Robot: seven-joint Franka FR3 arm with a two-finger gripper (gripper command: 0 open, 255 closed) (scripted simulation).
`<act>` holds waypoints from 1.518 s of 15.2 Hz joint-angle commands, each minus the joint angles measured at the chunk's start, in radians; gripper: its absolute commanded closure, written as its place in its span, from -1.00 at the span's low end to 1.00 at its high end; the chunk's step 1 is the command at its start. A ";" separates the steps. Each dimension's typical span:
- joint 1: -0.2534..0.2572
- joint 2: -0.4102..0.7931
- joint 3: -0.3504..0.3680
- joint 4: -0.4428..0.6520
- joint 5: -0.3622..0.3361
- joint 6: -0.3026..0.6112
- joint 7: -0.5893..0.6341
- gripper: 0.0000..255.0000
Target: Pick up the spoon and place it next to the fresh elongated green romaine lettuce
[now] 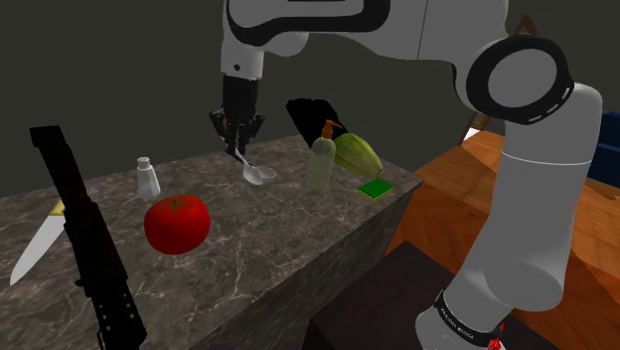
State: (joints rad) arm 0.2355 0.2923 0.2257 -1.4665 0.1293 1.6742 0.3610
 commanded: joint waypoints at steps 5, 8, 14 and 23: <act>0.001 0.002 0.001 0.075 -0.001 -0.073 0.011 1.00; -0.046 -0.062 -0.020 -0.009 0.012 -0.063 -0.057 1.00; -0.130 -0.157 -0.074 -0.129 0.025 -0.060 -0.194 1.00; -0.243 -0.231 -0.168 -0.214 0.014 -0.080 -0.400 1.00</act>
State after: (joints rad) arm 0.0043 0.0659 0.0681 -1.6756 0.1458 1.5969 -0.0153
